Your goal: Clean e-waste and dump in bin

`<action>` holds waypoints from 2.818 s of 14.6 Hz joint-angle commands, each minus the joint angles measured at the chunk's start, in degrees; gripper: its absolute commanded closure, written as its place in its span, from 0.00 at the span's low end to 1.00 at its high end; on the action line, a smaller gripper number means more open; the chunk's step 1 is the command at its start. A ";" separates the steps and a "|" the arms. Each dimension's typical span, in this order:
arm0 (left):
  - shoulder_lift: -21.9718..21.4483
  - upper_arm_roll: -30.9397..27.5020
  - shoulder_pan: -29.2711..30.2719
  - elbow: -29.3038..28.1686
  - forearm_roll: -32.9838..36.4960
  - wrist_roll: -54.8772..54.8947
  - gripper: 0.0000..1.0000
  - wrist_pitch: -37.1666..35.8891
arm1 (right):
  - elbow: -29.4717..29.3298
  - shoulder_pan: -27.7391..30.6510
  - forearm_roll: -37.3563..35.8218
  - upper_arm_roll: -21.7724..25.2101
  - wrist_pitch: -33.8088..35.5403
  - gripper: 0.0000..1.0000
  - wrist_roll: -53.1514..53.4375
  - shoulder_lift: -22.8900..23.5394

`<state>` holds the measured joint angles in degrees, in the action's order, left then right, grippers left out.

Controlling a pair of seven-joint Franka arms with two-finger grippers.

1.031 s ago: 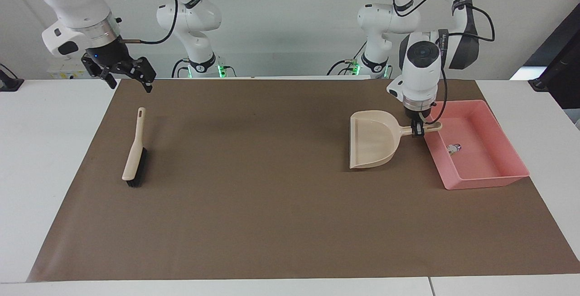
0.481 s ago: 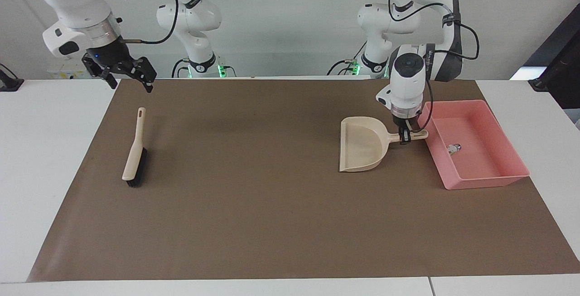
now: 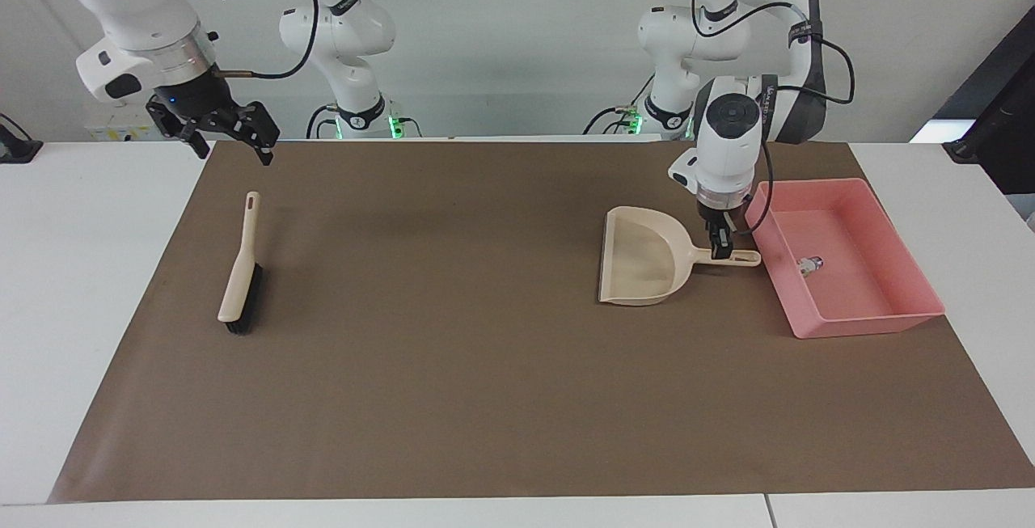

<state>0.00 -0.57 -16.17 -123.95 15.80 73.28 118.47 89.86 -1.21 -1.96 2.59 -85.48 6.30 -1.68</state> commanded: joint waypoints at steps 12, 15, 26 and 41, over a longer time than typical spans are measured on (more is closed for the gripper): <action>-1.15 -1.10 15.71 19.45 -9.72 -4.96 0.01 -17.22 | 1.37 0.15 0.47 -0.13 -0.65 0.00 -0.94 -0.78; -1.06 -1.19 19.07 20.32 -12.99 -13.75 0.01 -18.71 | 1.46 0.15 1.08 -0.13 -0.82 0.00 -0.94 -0.78; -0.62 -0.67 18.19 35.95 -12.99 -48.64 0.01 -38.29 | 1.99 0.15 0.91 -0.04 -2.76 0.00 -1.11 -0.87; -0.53 -0.58 17.84 38.26 -16.16 -64.58 0.01 -43.34 | 1.90 0.51 0.99 -0.04 -2.41 0.00 -0.76 -0.87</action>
<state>0.51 -0.86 1.92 -84.05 -0.30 9.44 73.39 90.44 -1.13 -1.49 2.67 -86.85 6.29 -1.68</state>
